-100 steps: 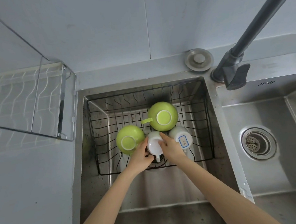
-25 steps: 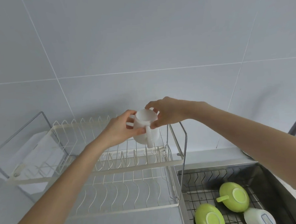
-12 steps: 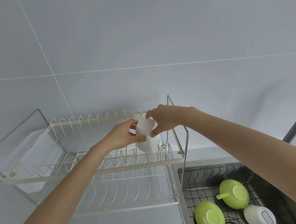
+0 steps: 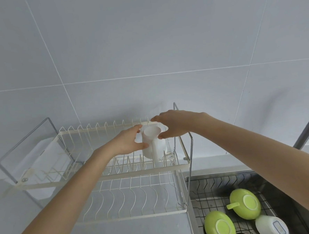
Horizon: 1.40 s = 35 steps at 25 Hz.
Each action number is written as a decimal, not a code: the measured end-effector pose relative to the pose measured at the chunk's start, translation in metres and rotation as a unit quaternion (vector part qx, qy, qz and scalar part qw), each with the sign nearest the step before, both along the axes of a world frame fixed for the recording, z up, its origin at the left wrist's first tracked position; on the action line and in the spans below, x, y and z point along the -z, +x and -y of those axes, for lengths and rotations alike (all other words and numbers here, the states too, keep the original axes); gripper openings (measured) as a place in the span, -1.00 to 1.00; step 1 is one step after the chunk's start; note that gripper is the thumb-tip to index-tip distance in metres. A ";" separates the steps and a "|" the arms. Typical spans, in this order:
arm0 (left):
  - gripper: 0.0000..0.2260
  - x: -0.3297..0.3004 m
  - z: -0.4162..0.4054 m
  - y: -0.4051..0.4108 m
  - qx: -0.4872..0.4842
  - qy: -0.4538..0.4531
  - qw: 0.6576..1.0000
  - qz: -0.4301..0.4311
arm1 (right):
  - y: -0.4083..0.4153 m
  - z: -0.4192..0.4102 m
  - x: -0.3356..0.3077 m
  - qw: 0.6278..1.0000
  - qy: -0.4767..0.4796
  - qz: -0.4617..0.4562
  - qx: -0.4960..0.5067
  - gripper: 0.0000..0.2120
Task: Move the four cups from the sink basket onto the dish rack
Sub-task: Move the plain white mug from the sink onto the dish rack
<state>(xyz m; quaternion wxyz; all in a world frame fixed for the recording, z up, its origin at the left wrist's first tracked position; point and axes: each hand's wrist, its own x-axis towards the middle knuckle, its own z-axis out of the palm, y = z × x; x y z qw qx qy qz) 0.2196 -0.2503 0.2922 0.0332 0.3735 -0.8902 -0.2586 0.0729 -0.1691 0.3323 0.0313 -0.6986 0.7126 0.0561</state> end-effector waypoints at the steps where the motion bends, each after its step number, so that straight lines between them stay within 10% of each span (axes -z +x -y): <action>1: -0.39 -0.005 -0.004 0.002 -0.001 -0.041 0.999 0.024 | -0.001 -0.007 -0.004 1.000 -0.011 0.005 -0.004 -0.44; 12: -0.65 -0.062 -0.108 -0.003 -0.019 -0.305 0.952 0.013 | -0.021 -0.122 -0.020 0.992 -0.096 0.080 0.034 -0.49; 35: -0.62 0.056 -0.256 -0.184 0.047 -0.148 0.986 0.061 | -0.208 -0.290 0.114 0.964 0.020 0.210 0.162 -0.47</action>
